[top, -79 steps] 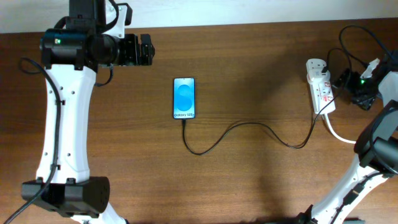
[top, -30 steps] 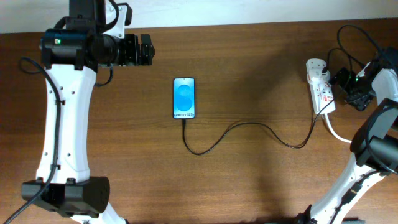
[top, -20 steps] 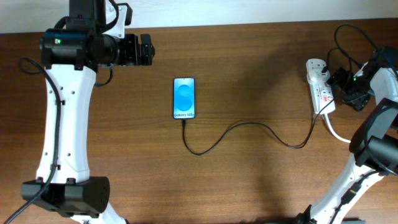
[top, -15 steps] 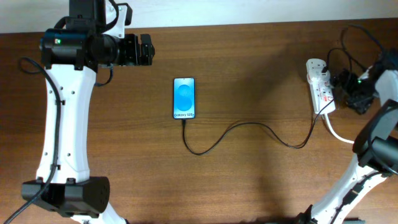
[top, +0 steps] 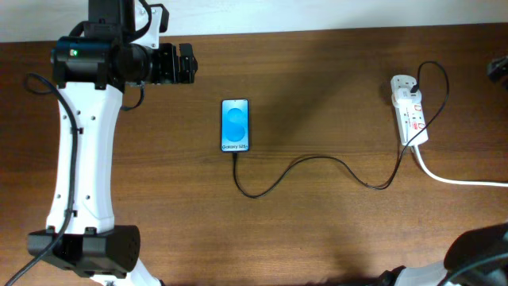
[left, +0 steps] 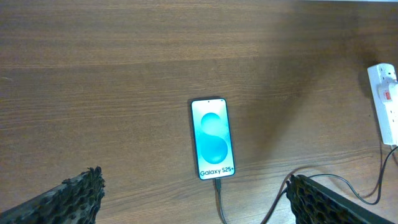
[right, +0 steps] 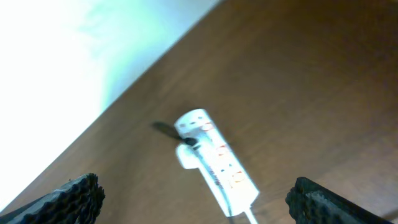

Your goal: Plug charger to phone and switch on socket

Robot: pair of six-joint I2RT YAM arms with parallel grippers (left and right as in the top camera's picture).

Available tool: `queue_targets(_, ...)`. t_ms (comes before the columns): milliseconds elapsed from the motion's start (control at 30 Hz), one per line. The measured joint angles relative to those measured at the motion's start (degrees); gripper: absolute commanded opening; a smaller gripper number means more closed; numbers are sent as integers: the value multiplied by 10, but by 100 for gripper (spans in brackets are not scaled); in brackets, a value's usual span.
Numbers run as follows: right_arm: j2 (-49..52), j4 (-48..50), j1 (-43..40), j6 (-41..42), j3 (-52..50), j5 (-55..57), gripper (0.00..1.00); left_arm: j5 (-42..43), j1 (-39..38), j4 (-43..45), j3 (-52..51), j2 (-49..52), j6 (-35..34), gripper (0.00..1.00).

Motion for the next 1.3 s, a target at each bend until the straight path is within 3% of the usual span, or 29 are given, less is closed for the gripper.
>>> queue_targets(200,-57,-6,203,-60,1,-5,100,0,0,0,0,0,0,99)
queue_targets(400,-37,-111,404,-76,3,209,99,0,0,0,0,0,0,99)
queue_targets(667,-21,-245,416,-54,3,245,99,0,0,0,0,0,0,99)
queue_targets(933,-242,-334,417,-52,3,243,98,0,0,0,0,0,0,99)
queue_targets(1300,-264,-356,417,-51,3,243,99,0,0,0,0,0,0,99)
